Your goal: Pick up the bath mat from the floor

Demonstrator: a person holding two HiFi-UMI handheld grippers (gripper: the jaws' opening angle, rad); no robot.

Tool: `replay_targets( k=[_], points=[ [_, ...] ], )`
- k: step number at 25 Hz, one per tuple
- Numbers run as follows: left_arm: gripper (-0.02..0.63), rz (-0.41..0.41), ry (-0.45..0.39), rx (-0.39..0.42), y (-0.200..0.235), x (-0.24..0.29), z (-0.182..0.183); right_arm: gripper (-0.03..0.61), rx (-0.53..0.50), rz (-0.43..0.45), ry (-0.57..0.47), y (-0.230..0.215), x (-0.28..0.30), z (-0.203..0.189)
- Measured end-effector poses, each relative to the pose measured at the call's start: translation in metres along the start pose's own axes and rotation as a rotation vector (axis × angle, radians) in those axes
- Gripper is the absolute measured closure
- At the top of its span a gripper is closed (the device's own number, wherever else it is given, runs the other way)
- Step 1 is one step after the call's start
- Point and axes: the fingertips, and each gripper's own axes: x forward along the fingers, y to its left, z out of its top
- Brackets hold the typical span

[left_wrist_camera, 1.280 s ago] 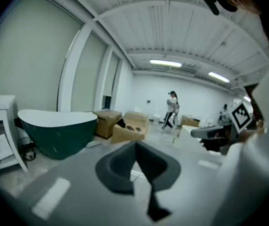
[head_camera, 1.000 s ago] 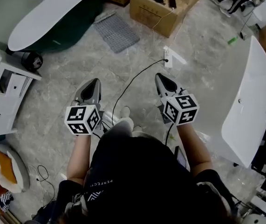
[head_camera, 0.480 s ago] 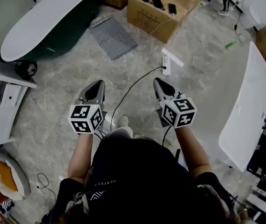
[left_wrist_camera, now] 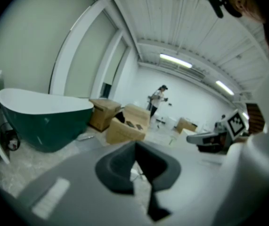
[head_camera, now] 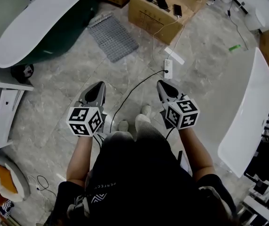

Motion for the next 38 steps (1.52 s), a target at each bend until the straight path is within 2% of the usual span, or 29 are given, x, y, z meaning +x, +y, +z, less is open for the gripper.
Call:
replay_targets(
  k=[4, 12, 19, 24, 27, 32, 38],
  points=[
    [0.609, 0.027, -0.013, 0.003, 0.003, 0.031, 0.013, 0.580, -0.032, 0.038, 0.019, -0.030, 0.029, 0.016],
    [0.609, 0.150, -0.034, -0.024, 0.001, 0.100, 0.040, 0.580, -0.112, 0.164, 0.058, -0.090, 0.079, 0.061],
    [0.609, 0.215, -0.028, -0.054, -0.003, 0.134, 0.047, 0.580, -0.139, 0.255, 0.126, -0.119, 0.117, 0.065],
    [0.609, 0.257, -0.024, -0.067, 0.012, 0.139, 0.053, 0.580, -0.137, 0.290, 0.151, -0.122, 0.142, 0.069],
    [0.609, 0.260, -0.017, -0.066, 0.025, 0.148, 0.055, 0.580, -0.131, 0.295, 0.152, -0.122, 0.156, 0.074],
    [0.609, 0.216, -0.004, -0.074, 0.044, 0.179, 0.058, 0.580, -0.140, 0.288, 0.168, -0.125, 0.182, 0.079],
    [0.609, 0.191, 0.004, -0.046, 0.086, 0.211, 0.079, 0.580, -0.136, 0.285, 0.194, -0.124, 0.231, 0.095]
  ],
)
